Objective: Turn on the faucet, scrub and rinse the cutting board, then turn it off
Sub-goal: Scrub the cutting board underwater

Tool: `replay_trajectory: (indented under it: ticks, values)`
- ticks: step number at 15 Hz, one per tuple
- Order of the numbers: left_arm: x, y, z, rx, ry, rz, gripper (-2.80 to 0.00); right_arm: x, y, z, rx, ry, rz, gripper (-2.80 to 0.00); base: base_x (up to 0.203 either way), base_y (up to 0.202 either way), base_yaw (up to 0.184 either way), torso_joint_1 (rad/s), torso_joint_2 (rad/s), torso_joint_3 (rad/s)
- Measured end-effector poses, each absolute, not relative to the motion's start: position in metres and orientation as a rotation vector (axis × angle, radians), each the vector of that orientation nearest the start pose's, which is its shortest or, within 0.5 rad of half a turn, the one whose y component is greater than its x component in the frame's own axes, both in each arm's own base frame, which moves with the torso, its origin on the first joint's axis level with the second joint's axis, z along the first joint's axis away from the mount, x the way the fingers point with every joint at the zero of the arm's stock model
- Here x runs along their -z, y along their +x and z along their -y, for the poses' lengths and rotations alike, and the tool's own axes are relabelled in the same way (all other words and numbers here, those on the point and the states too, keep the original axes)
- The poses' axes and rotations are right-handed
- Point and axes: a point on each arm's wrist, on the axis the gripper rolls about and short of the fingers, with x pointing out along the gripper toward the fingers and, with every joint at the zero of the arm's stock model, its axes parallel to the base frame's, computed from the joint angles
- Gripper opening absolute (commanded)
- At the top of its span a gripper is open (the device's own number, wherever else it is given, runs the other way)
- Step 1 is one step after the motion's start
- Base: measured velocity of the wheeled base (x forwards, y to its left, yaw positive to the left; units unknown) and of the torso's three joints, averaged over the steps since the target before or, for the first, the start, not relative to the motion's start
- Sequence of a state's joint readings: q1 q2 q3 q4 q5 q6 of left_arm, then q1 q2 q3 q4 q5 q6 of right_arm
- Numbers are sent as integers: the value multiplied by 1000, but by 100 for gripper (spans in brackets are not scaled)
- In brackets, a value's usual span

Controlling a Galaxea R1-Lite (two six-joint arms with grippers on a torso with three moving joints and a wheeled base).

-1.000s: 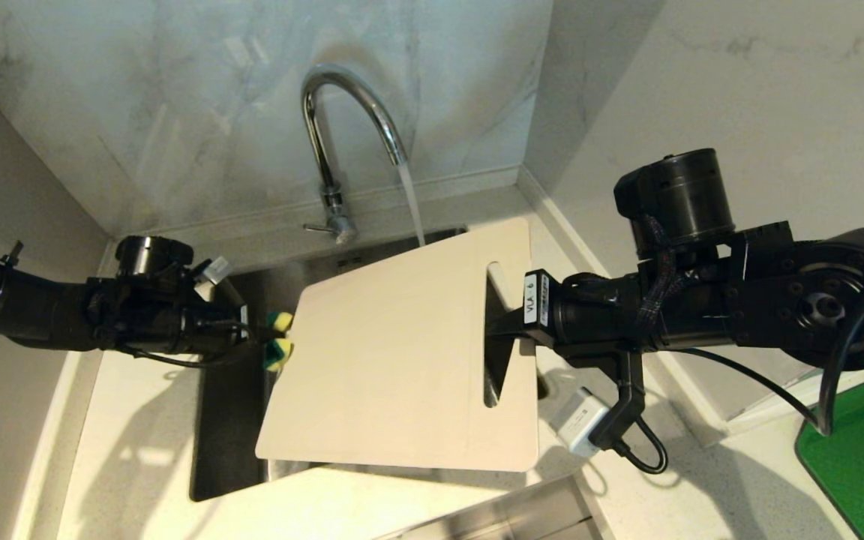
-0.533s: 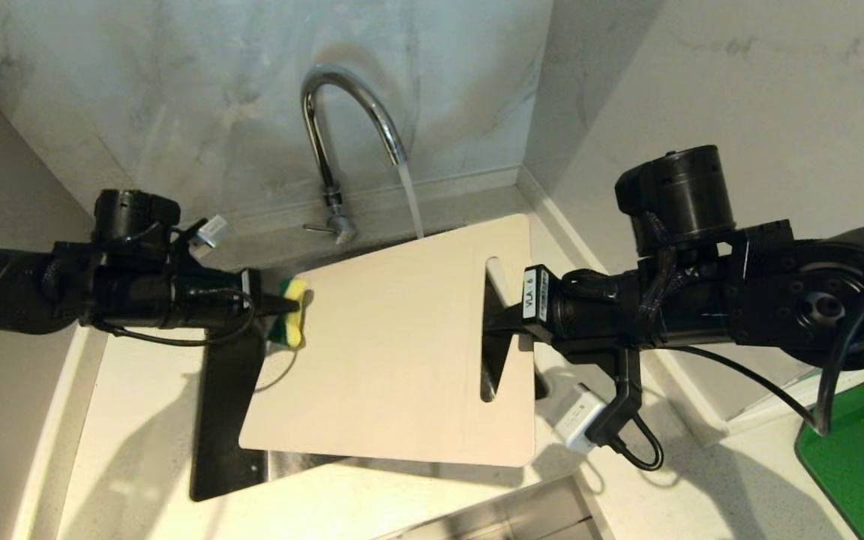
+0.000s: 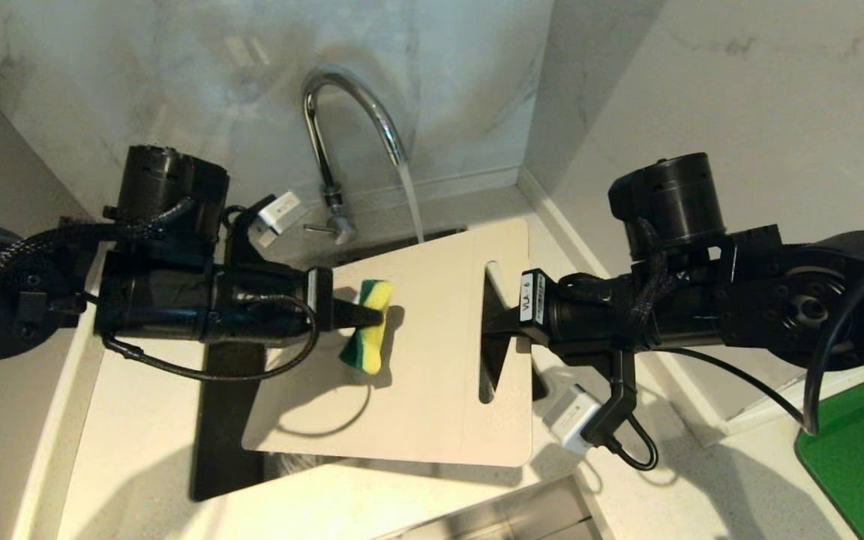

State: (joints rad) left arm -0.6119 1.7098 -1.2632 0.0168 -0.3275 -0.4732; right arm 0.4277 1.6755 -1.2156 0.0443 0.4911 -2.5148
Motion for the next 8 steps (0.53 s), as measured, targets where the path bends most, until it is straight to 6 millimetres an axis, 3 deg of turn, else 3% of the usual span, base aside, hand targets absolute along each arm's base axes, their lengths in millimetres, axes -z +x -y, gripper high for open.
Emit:
replay_trajectory:
  ticks: [3,8]
  values:
    - [-226,265,202,762,-333,-728,-280,-241,277,-138,-995,-2202,883,-280,0,0,0,0,0,0]
    - [-195,282,188,683,-341,-757,-280,-239,277,-138,-1000,-2201,877,-280,0,0,0,0,0,0]
